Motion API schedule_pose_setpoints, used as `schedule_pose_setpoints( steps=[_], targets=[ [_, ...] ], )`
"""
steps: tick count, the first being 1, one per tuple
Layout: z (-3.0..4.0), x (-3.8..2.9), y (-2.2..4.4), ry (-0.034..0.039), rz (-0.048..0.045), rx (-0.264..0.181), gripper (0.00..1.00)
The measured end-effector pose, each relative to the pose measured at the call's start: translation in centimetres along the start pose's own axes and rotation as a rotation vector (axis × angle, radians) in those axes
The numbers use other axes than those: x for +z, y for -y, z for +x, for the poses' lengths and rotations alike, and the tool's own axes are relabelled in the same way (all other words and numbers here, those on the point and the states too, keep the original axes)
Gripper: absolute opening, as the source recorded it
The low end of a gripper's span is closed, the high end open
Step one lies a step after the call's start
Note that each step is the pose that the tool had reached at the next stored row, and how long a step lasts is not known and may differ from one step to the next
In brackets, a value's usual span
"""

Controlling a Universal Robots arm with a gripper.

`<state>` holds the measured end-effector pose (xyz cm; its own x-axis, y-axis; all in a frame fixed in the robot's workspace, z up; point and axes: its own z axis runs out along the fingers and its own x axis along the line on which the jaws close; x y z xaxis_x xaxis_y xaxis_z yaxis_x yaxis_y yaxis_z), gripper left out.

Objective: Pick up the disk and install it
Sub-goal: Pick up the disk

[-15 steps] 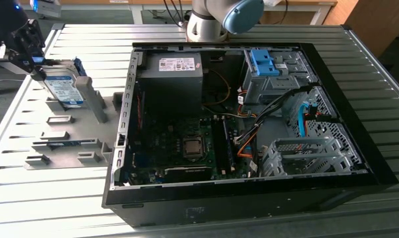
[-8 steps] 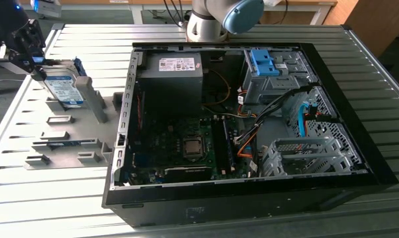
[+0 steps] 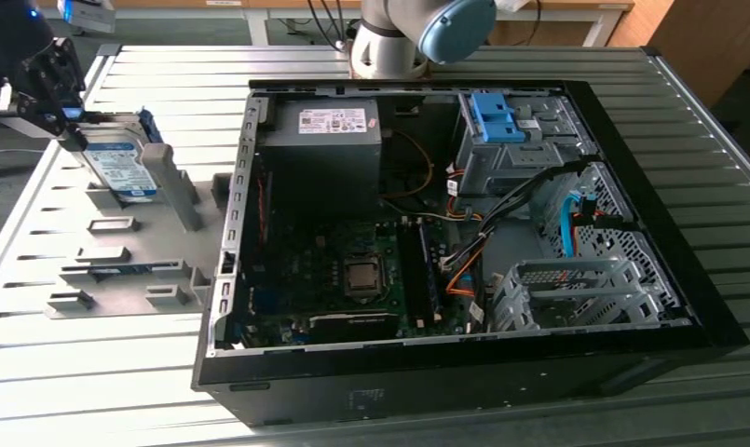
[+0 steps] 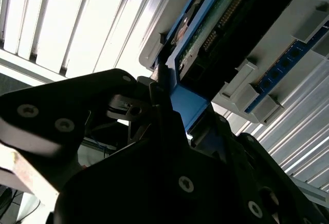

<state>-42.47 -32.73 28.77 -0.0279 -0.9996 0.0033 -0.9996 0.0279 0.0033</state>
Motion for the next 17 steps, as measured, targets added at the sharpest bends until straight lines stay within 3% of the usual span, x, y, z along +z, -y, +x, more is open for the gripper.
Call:
schedule_pose_setpoints(
  steps=[17],
  targets=[
    [-0.01, -0.08, 0.03, 0.0001, 0.0001, 0.003, 0.36]
  ],
)
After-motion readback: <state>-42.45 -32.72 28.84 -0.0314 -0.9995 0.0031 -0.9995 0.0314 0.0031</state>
